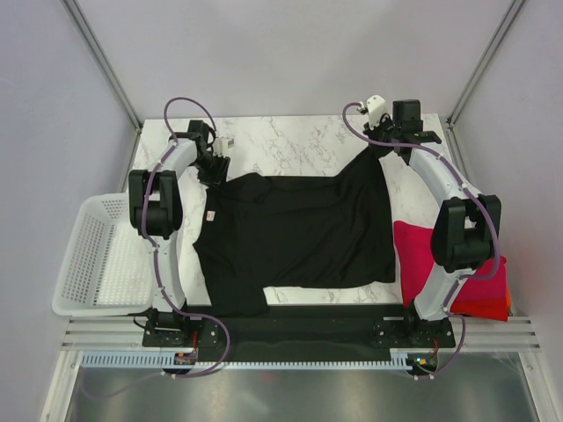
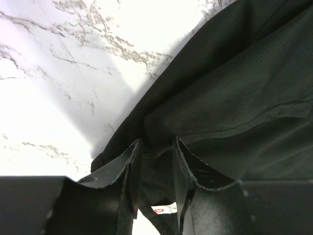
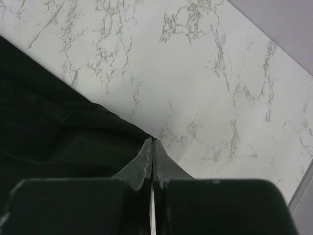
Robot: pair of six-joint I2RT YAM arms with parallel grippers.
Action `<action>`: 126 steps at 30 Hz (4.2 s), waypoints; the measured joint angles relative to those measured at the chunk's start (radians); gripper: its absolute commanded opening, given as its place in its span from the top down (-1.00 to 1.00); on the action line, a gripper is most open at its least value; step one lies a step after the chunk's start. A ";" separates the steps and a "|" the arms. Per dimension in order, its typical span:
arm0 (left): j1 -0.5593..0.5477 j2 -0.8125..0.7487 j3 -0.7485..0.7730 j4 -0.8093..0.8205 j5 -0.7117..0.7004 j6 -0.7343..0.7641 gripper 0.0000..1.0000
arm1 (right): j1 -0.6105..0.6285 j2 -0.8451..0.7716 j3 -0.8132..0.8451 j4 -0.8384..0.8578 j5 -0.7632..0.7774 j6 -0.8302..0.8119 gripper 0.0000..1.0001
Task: Fold and stack the t-shirts
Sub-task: Flatten the tshirt out
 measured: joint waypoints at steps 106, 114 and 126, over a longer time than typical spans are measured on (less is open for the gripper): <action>0.027 -0.381 0.036 0.116 0.184 0.048 0.95 | -0.061 -0.360 -0.365 0.005 -0.117 -0.019 1.00; 0.013 -0.068 0.304 0.167 0.116 0.049 0.95 | -0.061 0.131 -0.024 0.095 -0.033 -0.016 1.00; -0.025 0.142 0.501 0.323 -0.001 0.063 0.95 | -0.061 0.523 0.467 0.111 0.028 -0.013 1.00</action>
